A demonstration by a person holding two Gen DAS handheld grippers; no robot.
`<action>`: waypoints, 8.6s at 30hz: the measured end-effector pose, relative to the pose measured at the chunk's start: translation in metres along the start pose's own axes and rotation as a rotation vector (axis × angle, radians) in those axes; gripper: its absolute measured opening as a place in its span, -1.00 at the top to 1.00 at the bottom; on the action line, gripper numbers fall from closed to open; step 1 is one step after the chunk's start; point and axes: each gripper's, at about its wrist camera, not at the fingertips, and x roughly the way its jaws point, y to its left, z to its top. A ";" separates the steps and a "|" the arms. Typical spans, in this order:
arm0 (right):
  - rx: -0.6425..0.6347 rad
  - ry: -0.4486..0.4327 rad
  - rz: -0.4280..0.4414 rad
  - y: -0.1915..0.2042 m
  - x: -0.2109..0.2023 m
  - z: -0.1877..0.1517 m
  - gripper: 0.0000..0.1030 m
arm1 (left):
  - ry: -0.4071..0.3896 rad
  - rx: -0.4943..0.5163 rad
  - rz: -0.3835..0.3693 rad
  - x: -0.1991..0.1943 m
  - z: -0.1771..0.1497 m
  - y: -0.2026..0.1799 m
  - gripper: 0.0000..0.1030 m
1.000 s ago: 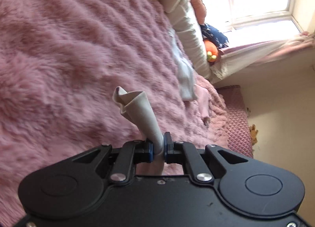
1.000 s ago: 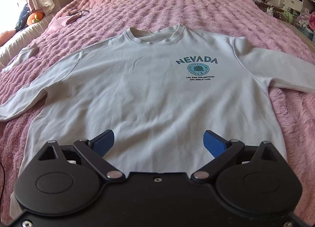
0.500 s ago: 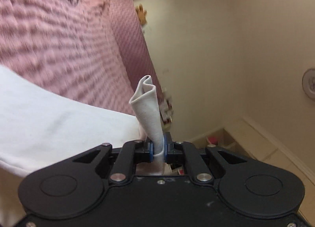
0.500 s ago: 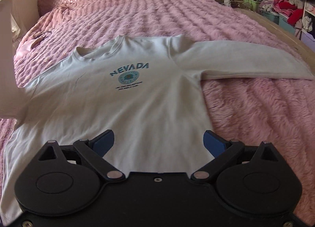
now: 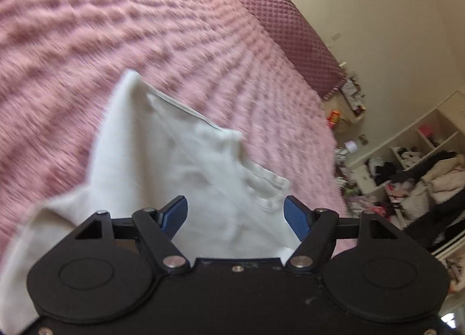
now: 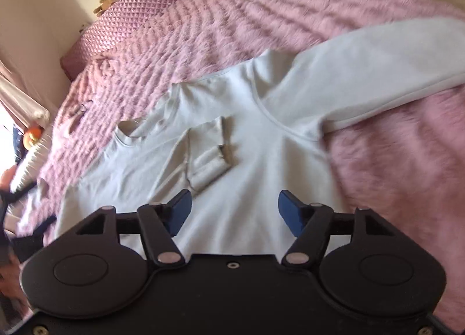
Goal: Fold small clothes
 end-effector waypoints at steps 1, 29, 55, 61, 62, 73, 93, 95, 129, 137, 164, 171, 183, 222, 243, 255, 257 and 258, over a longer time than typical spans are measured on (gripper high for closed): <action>0.016 0.008 0.017 0.002 0.012 0.001 -0.21 | -0.009 0.016 0.042 -0.003 0.009 0.012 -0.44; 0.113 -0.079 -0.111 -0.045 0.007 0.013 0.77 | 0.081 0.092 0.195 0.001 0.008 0.058 -0.60; 0.840 -0.574 -0.227 -0.338 -0.107 0.101 0.17 | 0.193 0.203 0.209 0.002 -0.022 0.012 -0.87; 0.710 -0.548 -0.264 -0.305 -0.130 0.124 0.77 | 0.192 0.164 0.204 -0.005 -0.018 0.022 -0.87; 0.669 -0.551 -0.231 -0.289 -0.135 0.128 0.77 | 0.188 0.157 0.198 -0.007 -0.016 0.022 -0.87; 0.282 -0.335 0.474 0.022 -0.090 0.108 0.77 | 0.154 0.126 0.147 -0.031 -0.006 0.026 -0.88; 0.148 0.001 0.254 -0.007 -0.012 0.000 0.18 | 0.104 -0.102 -0.005 -0.005 -0.016 0.042 -0.70; 0.159 0.002 0.230 -0.022 -0.014 -0.002 0.18 | 0.116 -0.135 0.015 0.002 -0.020 0.043 -0.66; 0.643 -0.158 0.082 -0.101 -0.024 -0.009 0.99 | -0.003 -0.121 0.172 -0.011 -0.033 0.082 0.97; 0.418 -0.178 0.110 -0.107 -0.025 0.020 0.81 | -0.051 0.041 0.169 -0.040 -0.026 0.047 -0.17; 0.131 -0.105 -0.125 -0.059 0.123 0.126 0.85 | 0.064 0.156 0.228 -0.005 -0.028 0.047 -0.48; 0.053 0.002 0.181 -0.073 0.008 0.094 0.53 | 0.160 0.275 0.129 -0.070 -0.007 0.033 -0.78; -0.060 0.204 0.321 -0.099 -0.180 -0.055 -0.07 | 0.295 0.101 0.096 -0.214 -0.065 0.108 -0.92; 0.137 0.405 0.347 -0.115 -0.154 -0.152 0.09 | 0.601 -0.192 -0.016 -0.200 -0.126 0.152 0.69; 0.148 0.285 0.408 -0.112 -0.240 -0.144 0.86 | 0.460 -0.192 -0.124 -0.278 -0.141 0.119 0.90; 0.206 0.305 0.400 -0.117 -0.220 -0.114 0.85 | 0.463 -0.172 -0.202 -0.256 -0.108 0.095 0.90; 0.177 0.261 0.426 -0.103 -0.210 -0.082 0.85 | 0.442 -0.115 -0.231 -0.234 -0.075 0.071 0.90; 0.163 0.233 0.435 -0.096 -0.202 -0.061 0.85 | 0.433 -0.087 -0.239 -0.220 -0.059 0.058 0.90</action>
